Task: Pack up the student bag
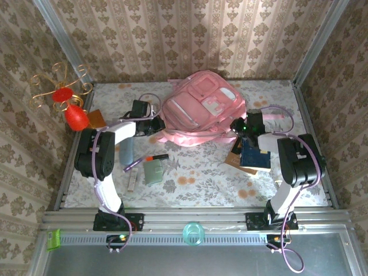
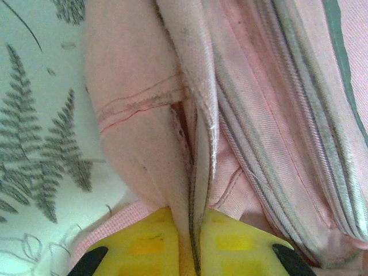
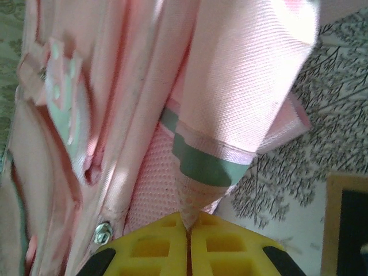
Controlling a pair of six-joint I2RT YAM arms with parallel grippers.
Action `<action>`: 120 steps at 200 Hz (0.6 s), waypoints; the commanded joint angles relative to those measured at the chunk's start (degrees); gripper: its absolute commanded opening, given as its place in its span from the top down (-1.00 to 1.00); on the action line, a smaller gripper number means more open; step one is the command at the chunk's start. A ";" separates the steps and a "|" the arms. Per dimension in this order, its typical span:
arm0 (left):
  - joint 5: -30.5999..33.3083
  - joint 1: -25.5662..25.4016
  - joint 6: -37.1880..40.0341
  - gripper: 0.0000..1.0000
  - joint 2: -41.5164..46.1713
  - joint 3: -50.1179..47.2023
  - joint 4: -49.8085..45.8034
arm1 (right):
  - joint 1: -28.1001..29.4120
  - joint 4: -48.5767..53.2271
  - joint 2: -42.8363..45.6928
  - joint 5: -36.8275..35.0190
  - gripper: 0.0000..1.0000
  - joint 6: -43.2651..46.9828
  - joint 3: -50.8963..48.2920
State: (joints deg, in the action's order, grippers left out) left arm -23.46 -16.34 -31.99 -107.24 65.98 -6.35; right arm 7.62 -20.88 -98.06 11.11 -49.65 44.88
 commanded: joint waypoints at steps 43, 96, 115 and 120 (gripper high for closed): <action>-3.22 3.25 7.56 0.92 -5.32 8.46 -4.67 | 5.50 0.65 7.77 0.10 0.62 0.38 -3.82; -6.55 4.91 7.12 1.00 -4.21 6.36 -3.10 | 5.65 3.04 7.06 -1.35 0.00 -0.26 -4.48; -6.60 4.90 7.25 1.00 -4.13 6.21 -3.14 | 5.59 3.69 6.05 -2.70 -0.14 -1.43 -4.14; -6.66 4.94 7.21 1.00 -4.04 6.14 -3.14 | 5.61 3.60 5.91 -2.83 -0.16 -1.81 -4.10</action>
State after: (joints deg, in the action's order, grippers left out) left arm -28.18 -11.90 -26.06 -111.79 72.77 -10.28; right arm 12.93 -18.35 -91.11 10.46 -49.76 40.71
